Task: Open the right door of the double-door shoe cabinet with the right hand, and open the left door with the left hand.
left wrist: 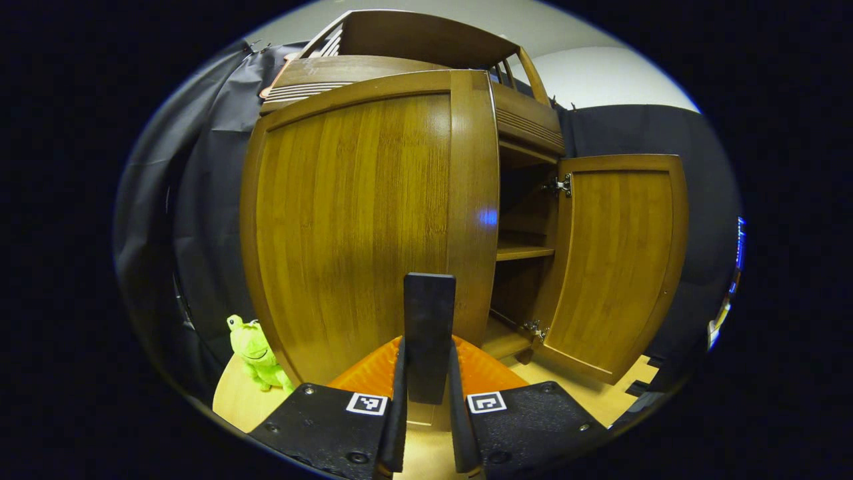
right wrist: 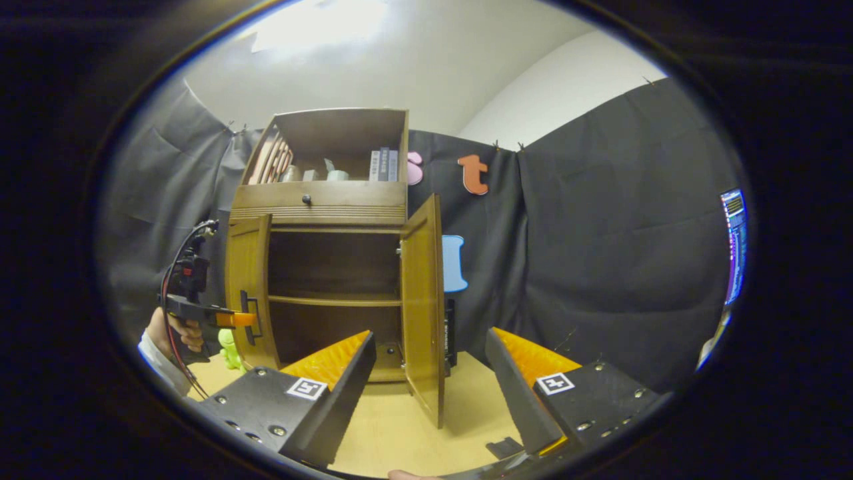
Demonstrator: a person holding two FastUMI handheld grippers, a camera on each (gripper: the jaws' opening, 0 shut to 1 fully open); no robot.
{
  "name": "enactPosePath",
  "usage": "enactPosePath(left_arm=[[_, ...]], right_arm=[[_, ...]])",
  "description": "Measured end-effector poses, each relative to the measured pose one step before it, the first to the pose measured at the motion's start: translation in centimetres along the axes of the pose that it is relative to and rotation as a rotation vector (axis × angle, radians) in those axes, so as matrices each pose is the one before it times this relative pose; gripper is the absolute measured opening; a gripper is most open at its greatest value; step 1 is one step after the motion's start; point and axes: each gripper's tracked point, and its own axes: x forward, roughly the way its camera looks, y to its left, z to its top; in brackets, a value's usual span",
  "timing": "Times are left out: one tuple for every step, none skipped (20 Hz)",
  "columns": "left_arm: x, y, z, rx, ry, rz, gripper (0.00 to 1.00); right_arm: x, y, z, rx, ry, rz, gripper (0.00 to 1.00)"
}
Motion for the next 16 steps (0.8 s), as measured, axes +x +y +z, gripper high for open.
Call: enactPosePath(left_arm=[[-0.033, -0.057, -0.234, -0.01093, -0.00139, -0.00130, 0.30], [-0.173, -0.007, 0.022, -0.00141, 0.00198, 0.00112, 0.30], [-0.343, 0.114, 0.211, 0.00464, -0.00763, 0.00104, 0.30], [0.008, 0.096, 0.167, 0.00066, -0.00381, 0.00092, 0.30], [-0.005, 0.047, 0.249, -0.00111, -0.00453, -0.00045, 0.29], [-0.247, 0.094, 0.267, -0.00060, -0.00327, -0.00119, 0.30], [-0.540, 0.163, -0.053, -0.00469, -0.00132, -0.00007, 0.30], [-0.558, 0.310, -0.044, 0.00180, -0.00324, 0.00051, 0.30], [-0.429, 0.231, -0.106, 0.00346, -0.00052, 0.00090, 0.30], [-0.567, 0.300, -0.075, 0.00178, -0.00200, 0.00103, 0.30], [-0.233, 0.179, -0.112, 0.00189, -0.00163, 0.00143, 0.29], [-0.418, 0.302, -0.034, 0.00081, -0.00052, 0.00287, 0.29], [-0.809, 0.404, 0.036, 0.00688, -0.00611, 0.00253, 0.29], [-0.494, 0.310, 0.028, 0.00889, -0.00303, 0.00035, 0.29], [-0.489, 0.433, 0.071, 0.00051, -0.00548, 0.00120, 0.29], [-0.341, 0.283, 0.043, -0.00108, -0.00188, 0.00108, 0.29]], right_arm=[[-0.184, 0.454, 0.036, -0.00273, -0.00179, 0.00710, 0.98], [-0.159, 0.250, 0.055, -0.00377, -0.00052, 0.00608, 0.98], [-0.104, 0.432, -0.072, -0.00617, 0.00114, 0.00387, 0.98], [-0.104, 0.107, 0.045, -0.00618, 0.00042, 0.00057, 0.99], [-0.042, 0.079, 0.029, -0.00712, 0.00056, 0.00029, 0.99], [-0.137, 0.339, -0.080, -0.00649, 0.00104, 0.00128, 0.99], [-0.119, 0.202, 0.034, -0.00408, -0.00017, 0.00183, 0.99], [-0.041, 0.182, -0.049, -0.00184, -0.00038, 0.00172, 0.99], [-0.100, 0.137, 0.066, -0.00123, -0.00045, 0.00247, 0.99], [0.064, 0.192, -0.083, -0.00036, 0.00110, 0.00173, 0.98], [-0.055, 0.056, 0.054, 0.00152, -0.00014, -0.00038, 0.98], [0.049, 0.156, 0.075, 0.00261, -0.00187, 0.00043, 0.98], [-0.090, 0.128, 0.091, 0.00253, -0.00233, 0.00243, 0.99], [0.071, 0.217, 0.051, 0.00317, -0.00218, 0.00234, 0.98], [0.004, 0.123, 0.112, 0.00361, -0.00226, 0.00033, 0.98], [0.113, 0.185, -0.026, 0.00345, -0.00072, -0.00026, 0.98]])
